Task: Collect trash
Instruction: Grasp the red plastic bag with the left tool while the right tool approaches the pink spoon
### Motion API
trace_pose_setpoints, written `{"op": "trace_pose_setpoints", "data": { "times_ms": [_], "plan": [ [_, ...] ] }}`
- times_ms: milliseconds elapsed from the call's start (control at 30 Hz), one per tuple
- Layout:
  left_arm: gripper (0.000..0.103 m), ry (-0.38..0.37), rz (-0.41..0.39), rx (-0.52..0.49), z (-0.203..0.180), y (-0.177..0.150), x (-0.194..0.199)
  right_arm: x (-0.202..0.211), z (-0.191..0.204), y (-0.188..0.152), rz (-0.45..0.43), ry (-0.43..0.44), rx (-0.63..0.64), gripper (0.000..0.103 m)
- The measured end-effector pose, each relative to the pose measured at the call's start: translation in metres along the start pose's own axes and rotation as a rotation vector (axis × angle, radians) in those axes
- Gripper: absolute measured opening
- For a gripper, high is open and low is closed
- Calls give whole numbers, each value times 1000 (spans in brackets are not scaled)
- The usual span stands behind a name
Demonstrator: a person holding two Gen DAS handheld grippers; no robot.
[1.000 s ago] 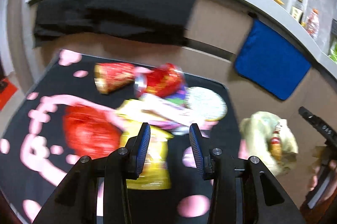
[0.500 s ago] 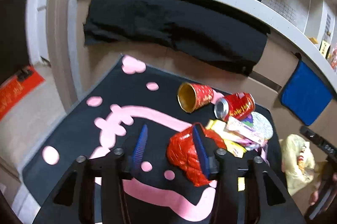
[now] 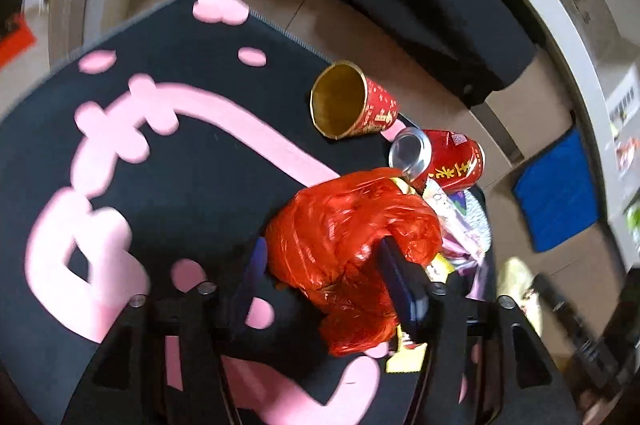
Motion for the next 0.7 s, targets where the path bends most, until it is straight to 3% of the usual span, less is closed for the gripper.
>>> {"op": "trace_pose_setpoints", "data": {
  "times_ms": [133, 233, 300, 400, 533, 700],
  "plan": [
    [70, -53, 49, 65, -7, -4, -14, -8, -7, -16, 23, -19, 19, 38],
    [69, -74, 54, 41, -19, -7, -16, -15, -12, -28, 48, -32, 17, 38],
    [56, -74, 45, 6, -25, -8, -13, -21, -15, -36, 70, -25, 8, 38],
    [49, -76, 42, -40, -34, -9, -1, -26, -18, -42, 87, -3, -11, 38],
    [48, -20, -18, -98, -36, -8, 24, -35, -22, -46, 105, 20, -49, 38],
    [48, 121, -111, -241, -39, -7, 51, -51, -17, -49, 136, 19, -47, 38]
  ]
}}
Point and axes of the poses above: each gripper's, at about its wrist camera, not at the fingertips, and x roughly against the way its jaws point, z to its left, y to its top, the point moved 10 cm from there along -x, roughly the way its jaws point, and after that the axes turned 2 degrees about -x, right-handed, at the moved point
